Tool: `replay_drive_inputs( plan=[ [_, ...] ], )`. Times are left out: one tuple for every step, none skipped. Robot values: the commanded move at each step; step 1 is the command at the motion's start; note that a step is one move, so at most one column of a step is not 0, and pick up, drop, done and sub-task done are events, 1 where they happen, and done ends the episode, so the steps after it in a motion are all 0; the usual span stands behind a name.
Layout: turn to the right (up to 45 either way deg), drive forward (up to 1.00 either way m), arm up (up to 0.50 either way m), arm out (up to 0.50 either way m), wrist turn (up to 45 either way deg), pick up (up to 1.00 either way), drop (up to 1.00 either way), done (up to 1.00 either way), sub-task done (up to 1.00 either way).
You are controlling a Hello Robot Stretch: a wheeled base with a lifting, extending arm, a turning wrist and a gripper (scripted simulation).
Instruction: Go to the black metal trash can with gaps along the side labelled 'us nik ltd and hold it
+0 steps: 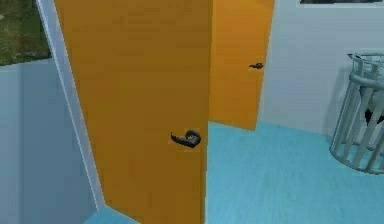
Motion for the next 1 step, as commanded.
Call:
replay_drive_inputs(
  plan=[
    [0.0, 0.00, 0.00, 0.00, 0.0, 0.00, 0.00, 1.00, 0.00]
  ],
)
